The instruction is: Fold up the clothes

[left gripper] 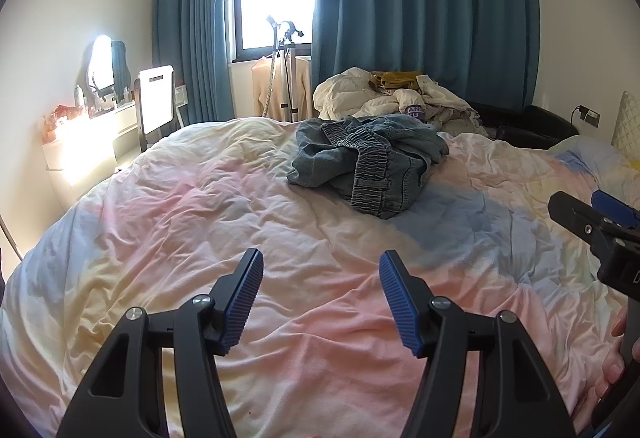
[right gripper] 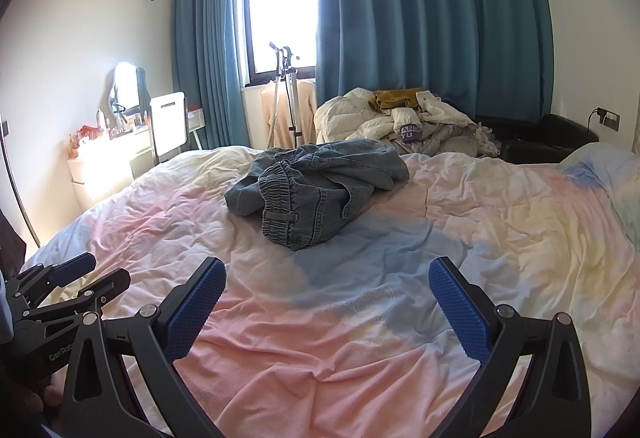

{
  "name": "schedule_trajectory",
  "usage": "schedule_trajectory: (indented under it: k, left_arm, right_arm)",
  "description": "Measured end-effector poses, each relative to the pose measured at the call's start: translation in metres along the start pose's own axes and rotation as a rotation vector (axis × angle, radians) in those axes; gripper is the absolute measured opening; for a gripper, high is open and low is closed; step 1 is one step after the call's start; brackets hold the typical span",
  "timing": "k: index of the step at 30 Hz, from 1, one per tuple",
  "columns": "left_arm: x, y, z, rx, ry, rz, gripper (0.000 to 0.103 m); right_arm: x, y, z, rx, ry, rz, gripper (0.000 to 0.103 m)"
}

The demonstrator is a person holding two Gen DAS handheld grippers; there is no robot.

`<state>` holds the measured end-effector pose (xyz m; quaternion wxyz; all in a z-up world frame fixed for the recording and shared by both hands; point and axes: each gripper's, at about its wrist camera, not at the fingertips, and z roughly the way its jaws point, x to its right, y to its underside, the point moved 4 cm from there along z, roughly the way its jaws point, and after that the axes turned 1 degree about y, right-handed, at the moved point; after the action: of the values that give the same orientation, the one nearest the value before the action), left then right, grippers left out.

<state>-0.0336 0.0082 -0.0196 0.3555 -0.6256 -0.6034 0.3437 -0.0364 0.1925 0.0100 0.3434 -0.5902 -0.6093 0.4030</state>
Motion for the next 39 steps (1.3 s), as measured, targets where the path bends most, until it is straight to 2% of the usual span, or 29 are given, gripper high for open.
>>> schedule_trajectory:
  k: [24,39]
  left_arm:
    - [-0.0060,0.0023,0.0030,-0.009,0.011,-0.021,0.063]
    - [-0.0045,0.0034,0.0034,-0.013,-0.019,-0.005,0.063]
  right_arm:
    - [0.0014,-0.0009,-0.0026,0.000,0.003,0.004,0.103]
    - [0.0021,-0.0010,-0.0028,0.001,0.003,0.011,0.103]
